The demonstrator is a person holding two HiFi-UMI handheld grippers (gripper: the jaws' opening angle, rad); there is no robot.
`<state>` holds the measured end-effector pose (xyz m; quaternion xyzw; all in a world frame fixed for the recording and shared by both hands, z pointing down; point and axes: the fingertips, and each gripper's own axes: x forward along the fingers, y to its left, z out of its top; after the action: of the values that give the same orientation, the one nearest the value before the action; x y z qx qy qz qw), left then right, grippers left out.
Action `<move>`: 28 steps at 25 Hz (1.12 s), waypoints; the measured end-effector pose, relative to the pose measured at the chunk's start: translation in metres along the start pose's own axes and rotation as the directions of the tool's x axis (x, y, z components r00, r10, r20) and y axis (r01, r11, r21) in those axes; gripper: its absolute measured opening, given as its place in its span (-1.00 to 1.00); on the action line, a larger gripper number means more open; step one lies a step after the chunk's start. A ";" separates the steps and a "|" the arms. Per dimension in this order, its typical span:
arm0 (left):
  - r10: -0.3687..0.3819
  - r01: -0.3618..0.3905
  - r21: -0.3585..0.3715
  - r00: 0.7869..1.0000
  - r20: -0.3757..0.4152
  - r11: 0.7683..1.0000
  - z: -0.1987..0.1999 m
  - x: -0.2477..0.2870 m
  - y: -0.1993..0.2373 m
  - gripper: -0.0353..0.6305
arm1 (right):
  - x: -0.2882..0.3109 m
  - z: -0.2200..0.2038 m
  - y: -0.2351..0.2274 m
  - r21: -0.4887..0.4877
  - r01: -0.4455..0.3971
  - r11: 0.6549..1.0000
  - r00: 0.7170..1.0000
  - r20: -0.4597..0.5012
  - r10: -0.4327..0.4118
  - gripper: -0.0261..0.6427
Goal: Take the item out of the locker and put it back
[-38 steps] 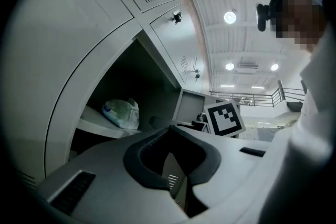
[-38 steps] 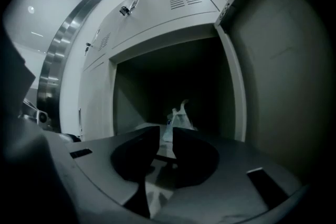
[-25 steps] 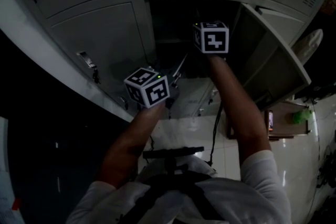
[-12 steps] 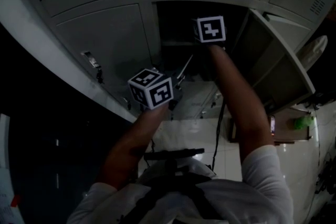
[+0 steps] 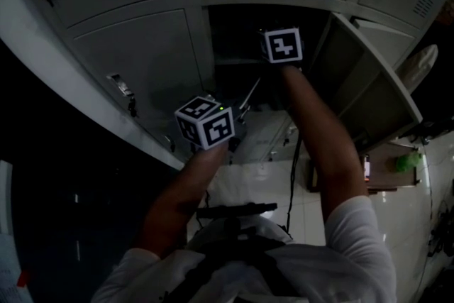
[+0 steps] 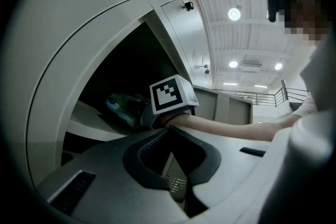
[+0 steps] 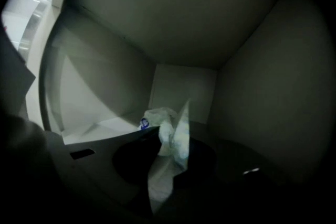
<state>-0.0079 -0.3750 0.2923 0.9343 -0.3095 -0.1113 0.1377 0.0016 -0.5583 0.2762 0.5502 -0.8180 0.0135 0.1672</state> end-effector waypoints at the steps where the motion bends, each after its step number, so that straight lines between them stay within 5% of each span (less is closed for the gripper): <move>1: -0.003 0.003 -0.005 1.000 -0.001 1.000 -0.001 0.000 -0.001 -0.89 | -0.005 0.001 -0.001 0.000 0.009 1.000 1.000 0.011 -0.009 -0.87; 13: -0.057 0.057 0.003 0.998 0.026 0.998 0.007 -0.021 -0.022 -0.89 | -0.071 0.025 0.007 -0.005 0.008 1.000 0.988 0.155 -0.007 -0.92; 28: -0.105 0.107 -0.056 0.993 0.046 0.993 0.000 -0.056 -0.044 -0.89 | -0.150 -0.004 0.031 0.076 -0.017 0.997 0.983 0.185 0.002 -0.92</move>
<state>-0.0284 -0.3071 0.2846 0.9424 -0.2590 -0.1472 0.1520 0.0254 -0.4110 0.2413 0.5513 -0.8314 -0.0050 0.0691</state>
